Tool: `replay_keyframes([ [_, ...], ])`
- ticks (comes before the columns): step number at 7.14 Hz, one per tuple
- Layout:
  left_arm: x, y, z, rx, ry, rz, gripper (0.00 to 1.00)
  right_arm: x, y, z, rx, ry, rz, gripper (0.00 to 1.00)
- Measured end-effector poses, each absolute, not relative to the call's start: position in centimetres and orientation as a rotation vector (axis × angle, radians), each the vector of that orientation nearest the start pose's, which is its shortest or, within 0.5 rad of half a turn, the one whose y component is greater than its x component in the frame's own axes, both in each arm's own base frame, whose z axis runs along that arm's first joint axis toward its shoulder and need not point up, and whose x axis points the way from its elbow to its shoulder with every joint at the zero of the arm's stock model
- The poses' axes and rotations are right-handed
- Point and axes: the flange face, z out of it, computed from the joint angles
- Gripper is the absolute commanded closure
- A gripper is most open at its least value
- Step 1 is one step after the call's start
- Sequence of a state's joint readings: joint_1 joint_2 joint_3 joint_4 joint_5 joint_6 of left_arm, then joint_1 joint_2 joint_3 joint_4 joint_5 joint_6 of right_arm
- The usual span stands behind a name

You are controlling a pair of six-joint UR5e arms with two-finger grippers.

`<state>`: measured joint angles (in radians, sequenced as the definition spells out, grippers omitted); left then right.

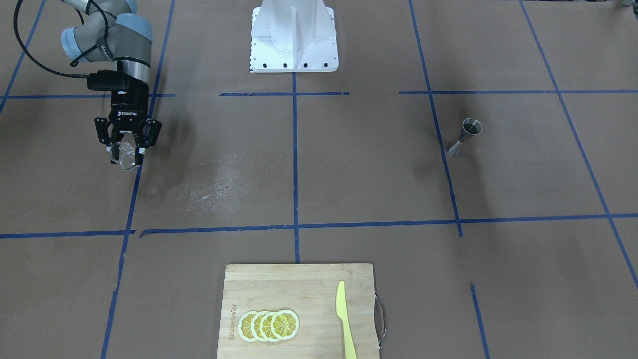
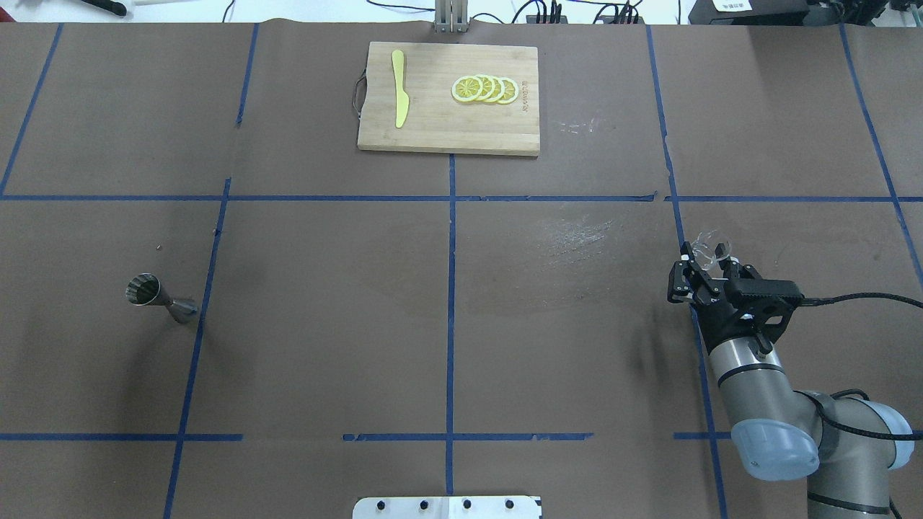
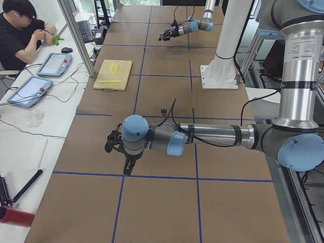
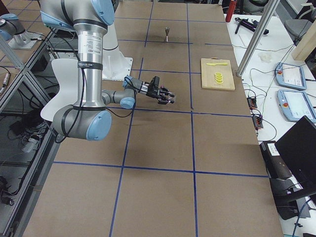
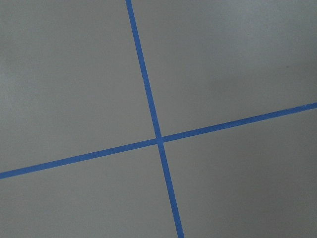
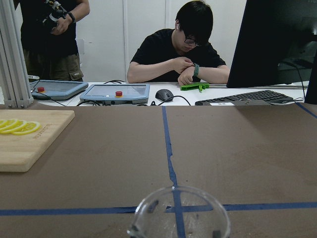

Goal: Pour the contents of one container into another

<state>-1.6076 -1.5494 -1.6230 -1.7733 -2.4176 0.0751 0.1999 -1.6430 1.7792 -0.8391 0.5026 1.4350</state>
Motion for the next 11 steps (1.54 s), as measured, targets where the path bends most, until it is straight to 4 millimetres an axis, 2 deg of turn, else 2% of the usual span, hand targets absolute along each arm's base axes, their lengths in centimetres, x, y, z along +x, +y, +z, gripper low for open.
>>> replay_keyframes([
  [1,-7.7,-49.3,61.6,0.266,0.830,0.135,0.00,-41.0,-30.3,49.8,1.133,-0.594,0.521,1.00],
  [2,-7.7,-49.3,61.6,0.267,0.830,0.135,0.00,-41.4,-29.9,50.5,1.139,-0.592,0.524,0.87],
  [3,-7.6,-49.3,61.6,0.267,0.830,0.136,0.00,-41.7,-29.4,50.9,1.137,-0.599,0.527,0.85],
  [4,-7.6,-49.3,61.5,0.268,0.830,0.137,0.00,-42.0,-29.1,51.1,1.135,-0.604,0.527,0.78],
  [11,-7.6,-49.4,61.3,0.273,0.829,0.139,0.00,-43.1,-27.7,54.4,1.126,-0.594,0.518,0.75],
])
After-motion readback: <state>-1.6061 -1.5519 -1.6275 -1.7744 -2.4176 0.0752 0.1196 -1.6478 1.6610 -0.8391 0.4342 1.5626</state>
